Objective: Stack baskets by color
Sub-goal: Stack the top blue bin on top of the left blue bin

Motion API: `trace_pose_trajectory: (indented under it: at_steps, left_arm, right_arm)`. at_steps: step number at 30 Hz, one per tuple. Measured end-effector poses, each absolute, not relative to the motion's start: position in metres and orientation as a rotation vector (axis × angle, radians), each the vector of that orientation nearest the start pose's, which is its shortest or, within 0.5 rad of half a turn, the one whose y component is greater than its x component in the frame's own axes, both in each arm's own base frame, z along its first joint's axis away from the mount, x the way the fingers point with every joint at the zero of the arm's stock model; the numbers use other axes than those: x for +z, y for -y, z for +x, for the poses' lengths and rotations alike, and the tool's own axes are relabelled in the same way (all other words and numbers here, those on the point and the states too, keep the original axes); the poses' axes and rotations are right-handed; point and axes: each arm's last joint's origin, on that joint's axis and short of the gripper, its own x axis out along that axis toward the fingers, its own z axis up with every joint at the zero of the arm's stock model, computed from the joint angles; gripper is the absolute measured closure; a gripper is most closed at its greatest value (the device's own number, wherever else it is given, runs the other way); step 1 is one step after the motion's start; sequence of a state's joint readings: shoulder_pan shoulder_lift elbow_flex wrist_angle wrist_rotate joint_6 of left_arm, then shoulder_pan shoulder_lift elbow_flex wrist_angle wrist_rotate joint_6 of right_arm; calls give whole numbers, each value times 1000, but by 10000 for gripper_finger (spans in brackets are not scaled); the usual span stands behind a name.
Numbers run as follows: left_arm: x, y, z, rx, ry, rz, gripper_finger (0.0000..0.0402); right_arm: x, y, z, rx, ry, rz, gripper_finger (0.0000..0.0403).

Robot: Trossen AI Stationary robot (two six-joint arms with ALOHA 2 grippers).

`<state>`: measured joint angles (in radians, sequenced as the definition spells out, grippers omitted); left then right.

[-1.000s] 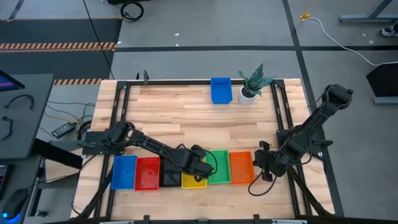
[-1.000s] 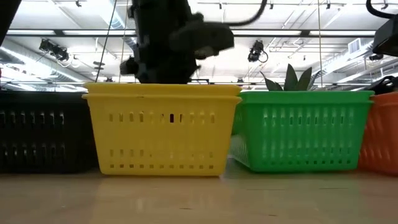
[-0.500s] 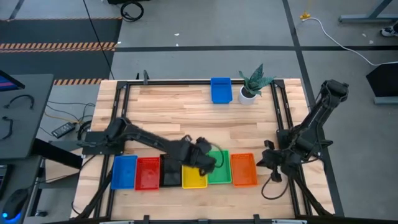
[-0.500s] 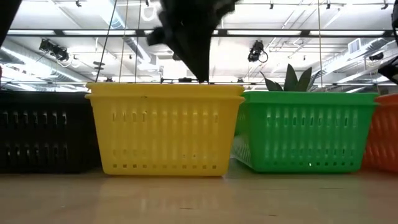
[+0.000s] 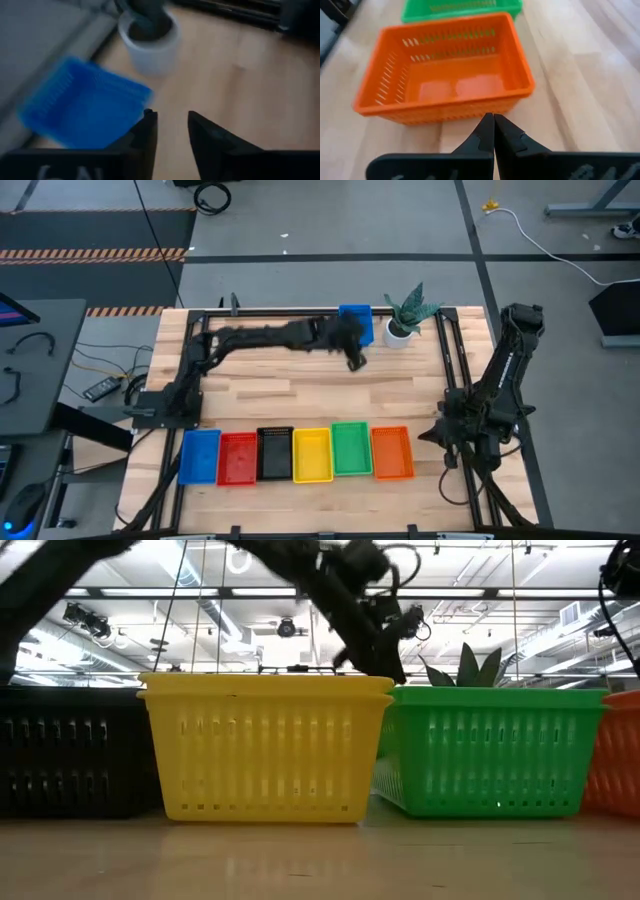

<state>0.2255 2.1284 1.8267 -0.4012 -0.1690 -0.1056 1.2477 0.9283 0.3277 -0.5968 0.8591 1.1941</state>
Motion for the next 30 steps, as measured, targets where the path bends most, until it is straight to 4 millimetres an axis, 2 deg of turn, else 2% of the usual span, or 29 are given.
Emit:
trace_pose_trajectory:
  at_steps: [2,5,9,12,18,23,30]
  left_arm:
    - [243,-137,473,400,-668,-14,268]
    - [229,-161,474,382,-671,54,240]
    - [203,-188,468,349,-745,12,211]
    - [190,-197,465,308,-779,-9,198]
    - [181,-191,471,258,-806,88,207]
    - [177,-183,473,212,-815,81,220]
    - [178,-181,475,249,-809,96,222]
  right_arm:
    - [140,-117,61,-32,-610,124,400]
    - [136,-119,61,-10,-557,139,399]
    - [134,-122,62,28,-523,139,397]
    - [133,-123,63,48,-509,140,397]
    - [133,-124,63,56,-505,142,397]
    - [133,-124,63,57,-505,145,396]
    - [133,-124,63,59,-504,149,396]
